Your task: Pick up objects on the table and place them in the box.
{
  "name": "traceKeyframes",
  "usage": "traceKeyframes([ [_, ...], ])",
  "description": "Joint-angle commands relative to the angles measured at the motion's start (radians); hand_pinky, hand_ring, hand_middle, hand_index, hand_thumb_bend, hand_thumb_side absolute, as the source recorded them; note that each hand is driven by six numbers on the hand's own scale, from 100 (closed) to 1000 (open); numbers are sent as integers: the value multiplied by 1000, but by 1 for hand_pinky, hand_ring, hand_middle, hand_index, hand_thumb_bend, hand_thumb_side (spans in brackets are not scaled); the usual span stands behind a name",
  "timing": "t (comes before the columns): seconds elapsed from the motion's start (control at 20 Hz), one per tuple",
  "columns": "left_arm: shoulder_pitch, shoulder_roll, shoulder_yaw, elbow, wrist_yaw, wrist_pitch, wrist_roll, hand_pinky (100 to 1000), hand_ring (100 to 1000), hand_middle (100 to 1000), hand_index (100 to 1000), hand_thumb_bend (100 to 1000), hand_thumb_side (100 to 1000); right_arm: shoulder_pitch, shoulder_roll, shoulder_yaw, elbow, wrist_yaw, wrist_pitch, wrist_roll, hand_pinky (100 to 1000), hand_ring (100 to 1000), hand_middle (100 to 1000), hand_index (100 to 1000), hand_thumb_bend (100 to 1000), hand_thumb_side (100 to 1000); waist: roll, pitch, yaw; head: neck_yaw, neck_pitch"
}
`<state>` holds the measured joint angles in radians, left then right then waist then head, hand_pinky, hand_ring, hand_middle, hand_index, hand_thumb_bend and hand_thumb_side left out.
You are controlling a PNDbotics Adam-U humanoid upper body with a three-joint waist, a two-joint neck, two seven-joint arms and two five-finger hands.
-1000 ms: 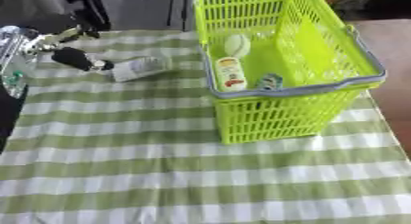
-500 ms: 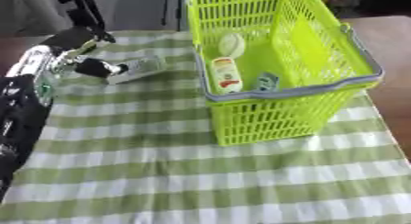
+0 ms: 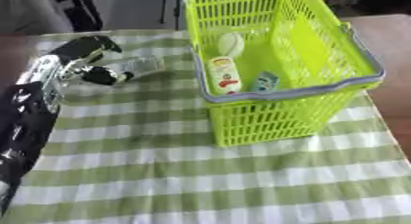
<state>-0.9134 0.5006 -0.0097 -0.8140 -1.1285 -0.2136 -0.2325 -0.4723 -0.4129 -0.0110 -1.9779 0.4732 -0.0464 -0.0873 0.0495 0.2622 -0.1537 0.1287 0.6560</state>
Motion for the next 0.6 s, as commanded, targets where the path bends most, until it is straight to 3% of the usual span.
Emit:
traceKeyframes([
  [0.05,-10,14,4,-2,-19,13,-3,839,849,776,828,576,627,-16,-23,-3,-17,-8,-2,3,556,561,623,778,149,416,-3,-13,-3,5,-12],
  [0.35,0,10,6,14,-38,26,10,833,840,765,820,578,622,-20,-23,-2,-18,-10,-3,4,556,560,623,778,147,415,-4,-6,-9,7,-18],
  [0.6,3,10,12,12,-53,58,84,828,837,812,836,568,545,-21,-23,-3,-18,-11,-3,5,556,560,623,778,147,414,-6,-3,-11,7,-22],
])
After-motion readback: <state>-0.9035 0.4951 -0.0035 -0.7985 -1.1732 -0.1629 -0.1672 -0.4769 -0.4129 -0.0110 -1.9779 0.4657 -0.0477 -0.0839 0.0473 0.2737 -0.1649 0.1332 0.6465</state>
